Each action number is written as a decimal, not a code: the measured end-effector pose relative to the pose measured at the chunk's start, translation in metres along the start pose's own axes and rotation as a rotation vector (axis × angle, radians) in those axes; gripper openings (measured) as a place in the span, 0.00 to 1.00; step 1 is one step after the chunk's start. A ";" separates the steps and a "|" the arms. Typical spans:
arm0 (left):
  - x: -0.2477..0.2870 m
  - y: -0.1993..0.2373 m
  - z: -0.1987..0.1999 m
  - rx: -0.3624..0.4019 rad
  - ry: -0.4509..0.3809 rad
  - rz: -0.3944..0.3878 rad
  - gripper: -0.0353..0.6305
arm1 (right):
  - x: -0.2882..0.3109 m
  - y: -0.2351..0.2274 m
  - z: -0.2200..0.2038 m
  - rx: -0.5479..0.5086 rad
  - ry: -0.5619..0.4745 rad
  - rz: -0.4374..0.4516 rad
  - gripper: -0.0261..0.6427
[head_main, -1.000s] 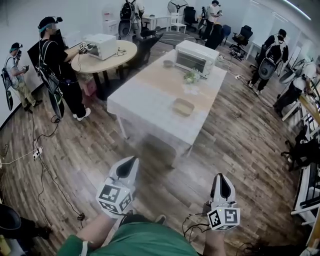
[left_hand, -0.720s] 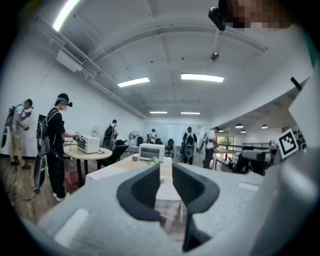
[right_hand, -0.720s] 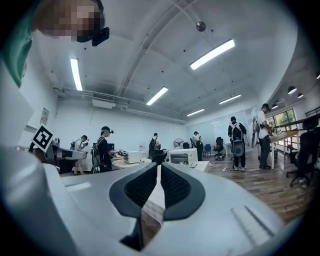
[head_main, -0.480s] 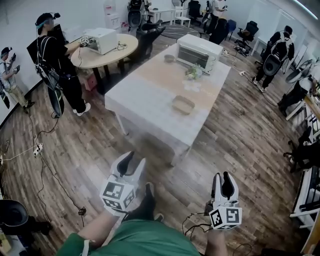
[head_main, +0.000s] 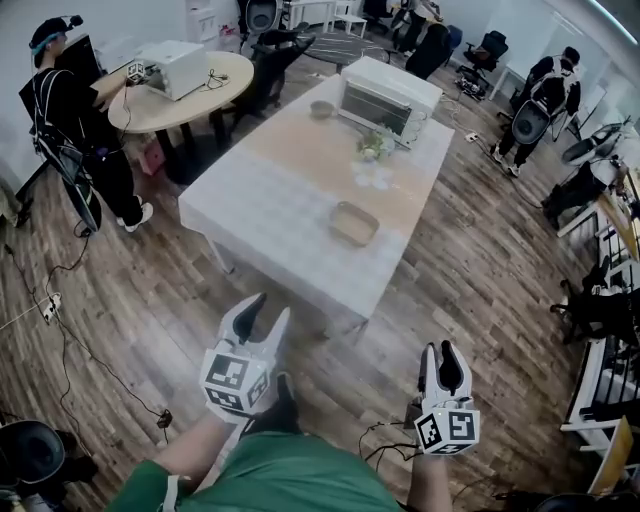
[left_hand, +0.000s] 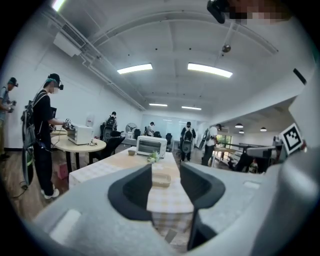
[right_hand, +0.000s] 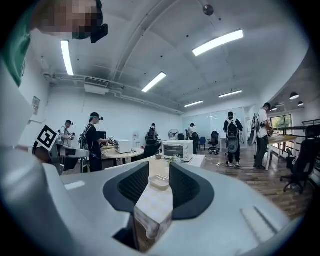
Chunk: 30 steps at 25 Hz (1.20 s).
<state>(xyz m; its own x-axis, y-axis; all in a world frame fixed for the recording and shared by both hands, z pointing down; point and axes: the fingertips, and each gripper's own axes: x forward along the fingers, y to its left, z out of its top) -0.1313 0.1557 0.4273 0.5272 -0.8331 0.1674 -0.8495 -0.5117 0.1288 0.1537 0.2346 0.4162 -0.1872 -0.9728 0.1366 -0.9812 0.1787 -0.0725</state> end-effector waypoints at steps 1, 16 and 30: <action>0.011 0.006 0.002 -0.001 0.002 -0.008 0.32 | 0.012 -0.001 0.001 0.003 0.009 -0.004 0.20; 0.102 0.076 0.001 -0.024 0.054 -0.040 0.34 | 0.137 -0.008 -0.005 0.080 0.067 -0.014 0.20; 0.234 0.067 -0.035 -0.025 0.222 -0.016 0.34 | 0.263 -0.084 -0.053 0.211 0.197 0.132 0.20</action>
<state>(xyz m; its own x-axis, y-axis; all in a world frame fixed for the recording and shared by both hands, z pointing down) -0.0639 -0.0666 0.5097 0.5346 -0.7568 0.3762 -0.8417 -0.5167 0.1566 0.1844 -0.0278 0.5109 -0.3378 -0.8924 0.2993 -0.9206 0.2470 -0.3025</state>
